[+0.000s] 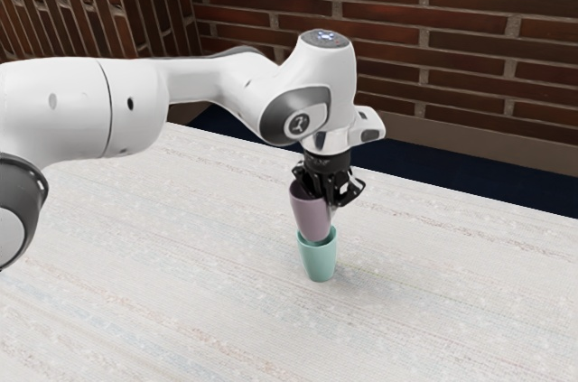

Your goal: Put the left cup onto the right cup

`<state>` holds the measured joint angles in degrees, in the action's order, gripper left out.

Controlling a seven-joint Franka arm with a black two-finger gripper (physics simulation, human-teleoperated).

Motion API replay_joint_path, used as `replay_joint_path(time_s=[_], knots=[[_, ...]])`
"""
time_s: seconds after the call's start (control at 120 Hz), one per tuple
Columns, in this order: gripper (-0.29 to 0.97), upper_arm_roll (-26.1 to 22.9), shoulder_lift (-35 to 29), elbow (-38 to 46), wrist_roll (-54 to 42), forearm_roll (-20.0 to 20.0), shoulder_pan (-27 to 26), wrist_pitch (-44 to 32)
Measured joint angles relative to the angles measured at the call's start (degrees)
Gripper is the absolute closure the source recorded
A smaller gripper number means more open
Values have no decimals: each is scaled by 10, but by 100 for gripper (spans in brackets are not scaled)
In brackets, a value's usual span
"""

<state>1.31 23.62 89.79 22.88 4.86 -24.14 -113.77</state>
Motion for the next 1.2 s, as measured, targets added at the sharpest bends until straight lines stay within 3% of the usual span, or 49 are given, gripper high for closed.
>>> replay_joint_path(time_s=[0.675, 0.933, 1.2], knots=[[78, 0, 22, 0, 4, -6, 1, -8], [29, 0, 22, -1, 1, -11, 0, -9], [10, 0, 20, -3, -1, -11, -2, -9]])
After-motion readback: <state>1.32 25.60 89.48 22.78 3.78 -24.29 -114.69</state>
